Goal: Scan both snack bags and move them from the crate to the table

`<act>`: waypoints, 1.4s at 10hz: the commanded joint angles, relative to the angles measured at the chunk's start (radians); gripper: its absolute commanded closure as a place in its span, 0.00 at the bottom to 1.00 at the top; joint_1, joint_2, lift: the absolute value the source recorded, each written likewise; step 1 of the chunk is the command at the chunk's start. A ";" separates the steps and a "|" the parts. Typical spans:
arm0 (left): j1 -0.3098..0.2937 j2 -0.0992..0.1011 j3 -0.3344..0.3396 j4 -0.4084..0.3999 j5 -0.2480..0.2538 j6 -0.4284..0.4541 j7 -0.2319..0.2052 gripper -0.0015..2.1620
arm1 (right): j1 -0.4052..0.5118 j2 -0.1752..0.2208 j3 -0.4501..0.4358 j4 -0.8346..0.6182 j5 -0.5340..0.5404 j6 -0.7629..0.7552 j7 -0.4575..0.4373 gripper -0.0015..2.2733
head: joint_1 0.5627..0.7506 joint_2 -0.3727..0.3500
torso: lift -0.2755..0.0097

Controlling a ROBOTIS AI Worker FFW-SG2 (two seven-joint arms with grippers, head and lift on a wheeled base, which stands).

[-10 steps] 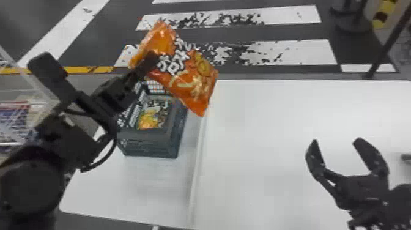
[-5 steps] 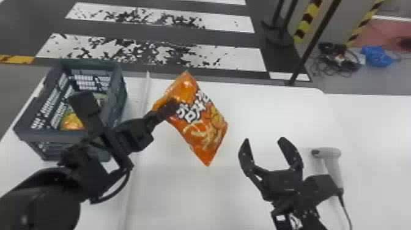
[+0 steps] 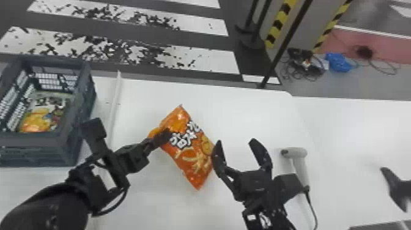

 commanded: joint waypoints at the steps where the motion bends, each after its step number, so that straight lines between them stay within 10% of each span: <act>1: -0.005 0.003 -0.025 0.005 -0.071 -0.038 0.017 0.00 | 0.001 0.000 0.004 -0.002 0.000 -0.003 0.001 0.03 | 0.70 0.20 | 0.66; 2: -0.004 0.007 -0.031 -0.018 -0.078 -0.041 0.032 0.00 | 0.002 0.000 0.005 -0.005 0.000 -0.003 0.001 0.03 | 0.70 0.20 | 0.66; 8: 0.182 0.056 -0.068 -0.385 -0.509 -0.234 0.324 0.03 | 0.004 -0.006 -0.012 -0.071 -0.028 0.129 0.018 0.03 | 0.70 0.29 | 0.66; 14: 0.352 0.089 0.051 -0.531 -0.523 -0.271 0.325 0.03 | -0.125 -0.008 -0.150 -0.131 -0.282 0.786 0.205 0.05 | 0.70 0.46 | 0.66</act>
